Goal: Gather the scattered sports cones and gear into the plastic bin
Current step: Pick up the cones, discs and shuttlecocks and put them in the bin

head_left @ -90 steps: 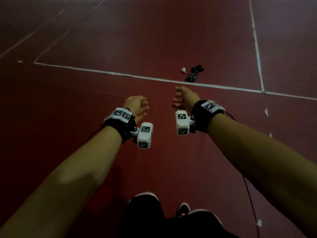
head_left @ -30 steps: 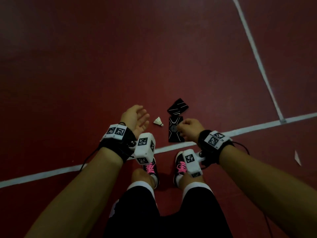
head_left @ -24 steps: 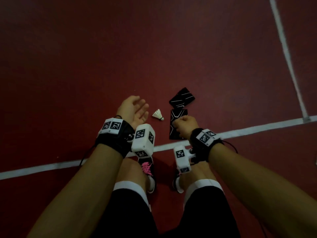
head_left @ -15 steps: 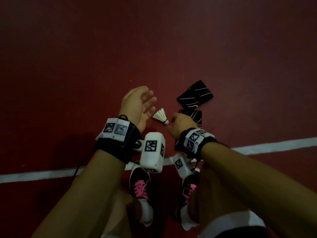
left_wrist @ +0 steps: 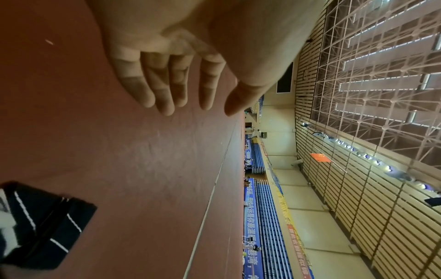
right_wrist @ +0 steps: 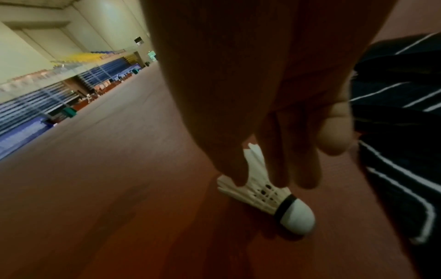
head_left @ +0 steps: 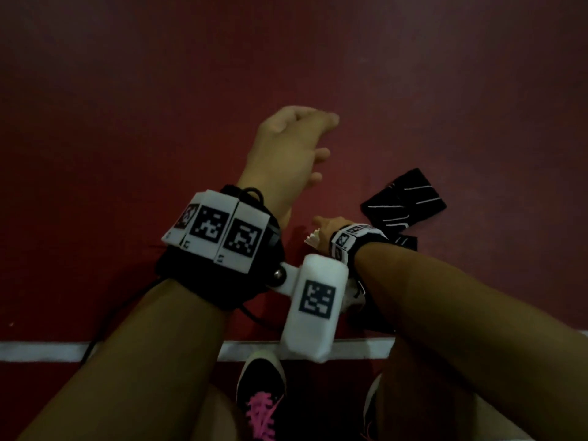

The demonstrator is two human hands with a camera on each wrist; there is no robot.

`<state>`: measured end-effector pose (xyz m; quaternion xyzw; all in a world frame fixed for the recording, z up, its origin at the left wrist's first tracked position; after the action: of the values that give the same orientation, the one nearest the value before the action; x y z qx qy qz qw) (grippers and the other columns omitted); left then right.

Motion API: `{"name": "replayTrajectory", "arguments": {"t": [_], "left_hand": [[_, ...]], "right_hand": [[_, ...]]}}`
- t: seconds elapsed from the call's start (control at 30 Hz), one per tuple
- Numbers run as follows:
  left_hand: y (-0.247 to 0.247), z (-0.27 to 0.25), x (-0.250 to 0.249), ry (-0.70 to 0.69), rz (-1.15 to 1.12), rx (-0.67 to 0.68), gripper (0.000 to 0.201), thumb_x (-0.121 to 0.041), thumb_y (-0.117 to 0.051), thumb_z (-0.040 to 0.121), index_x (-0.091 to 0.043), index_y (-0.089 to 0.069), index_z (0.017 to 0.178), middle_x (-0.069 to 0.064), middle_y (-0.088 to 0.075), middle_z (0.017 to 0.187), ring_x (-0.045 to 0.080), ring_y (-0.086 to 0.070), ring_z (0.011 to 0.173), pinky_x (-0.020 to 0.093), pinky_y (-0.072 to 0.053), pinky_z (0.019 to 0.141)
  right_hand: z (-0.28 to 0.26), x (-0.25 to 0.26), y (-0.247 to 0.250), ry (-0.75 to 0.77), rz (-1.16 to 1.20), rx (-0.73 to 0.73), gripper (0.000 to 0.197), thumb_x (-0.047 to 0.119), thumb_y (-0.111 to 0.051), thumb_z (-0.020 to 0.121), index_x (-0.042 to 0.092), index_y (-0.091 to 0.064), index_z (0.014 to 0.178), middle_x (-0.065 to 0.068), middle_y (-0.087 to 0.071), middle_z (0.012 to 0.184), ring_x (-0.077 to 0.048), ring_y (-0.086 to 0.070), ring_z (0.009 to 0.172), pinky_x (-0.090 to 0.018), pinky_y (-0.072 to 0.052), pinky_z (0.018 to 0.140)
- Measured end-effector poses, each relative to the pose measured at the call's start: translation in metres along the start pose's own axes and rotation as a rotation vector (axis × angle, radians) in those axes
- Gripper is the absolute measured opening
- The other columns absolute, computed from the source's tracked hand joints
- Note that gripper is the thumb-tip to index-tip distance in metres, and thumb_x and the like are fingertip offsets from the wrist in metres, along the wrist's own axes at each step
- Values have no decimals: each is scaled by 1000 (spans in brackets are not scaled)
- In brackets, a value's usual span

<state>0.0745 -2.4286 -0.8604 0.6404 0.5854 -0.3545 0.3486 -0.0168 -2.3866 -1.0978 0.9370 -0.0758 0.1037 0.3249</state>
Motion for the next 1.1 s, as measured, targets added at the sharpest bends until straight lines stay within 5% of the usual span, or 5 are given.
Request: {"name": "replayTrajectory", "arguments": {"t": [0.37,0.63,0.9,1.0,1.1], "left_hand": [[-24,35,12,-142,400,31,14,-38,-64,87,-29,-64,97,-10,-64,100,8,-62,94,25,-48,74],[-81,63,28,-231,814,312,81,-42,-77,71,-39,-35,140,-3,-46,135,13,-50,120,35,-46,97],[-138,56,25,-322,926,397,65,-24,-72,74,-33,-42,131,1,-54,106,21,-62,84,35,-55,71],[-144,48,25,-336,899,445,62,-25,-72,72,-36,-43,126,-3,-53,102,19,-61,77,38,-58,64],[-141,44,33,-324,938,491,66,-24,-72,72,-38,-42,129,0,-53,111,22,-61,79,38,-57,66]], "right_hand": [[-34,-33,90,99,275,-323,7,23,-64,85,27,-58,85,1,-64,93,-22,-62,87,-28,-42,67],[-107,-100,142,169,939,-645,19,9,-58,75,17,-50,60,11,-50,51,-7,-45,49,-28,-38,52],[-112,-122,150,188,1213,-801,15,11,-51,59,15,-49,73,2,-56,54,-14,-53,49,-27,-41,48],[-85,-148,129,-70,1077,-746,6,14,-54,74,19,-51,73,-1,-59,61,-19,-56,59,-28,-41,52],[-50,-163,71,-326,619,-317,15,26,-57,87,14,-59,79,-6,-61,78,-25,-57,72,-29,-44,57]]}}
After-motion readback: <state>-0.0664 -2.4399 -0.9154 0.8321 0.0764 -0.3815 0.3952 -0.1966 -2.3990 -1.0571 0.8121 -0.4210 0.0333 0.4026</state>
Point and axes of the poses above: each hand's wrist, its own z-axis towards the middle knuckle, its own y-axis out of the back of the hand, x = y × z, the point moved 7 cm from there along z, towards the middle knuckle
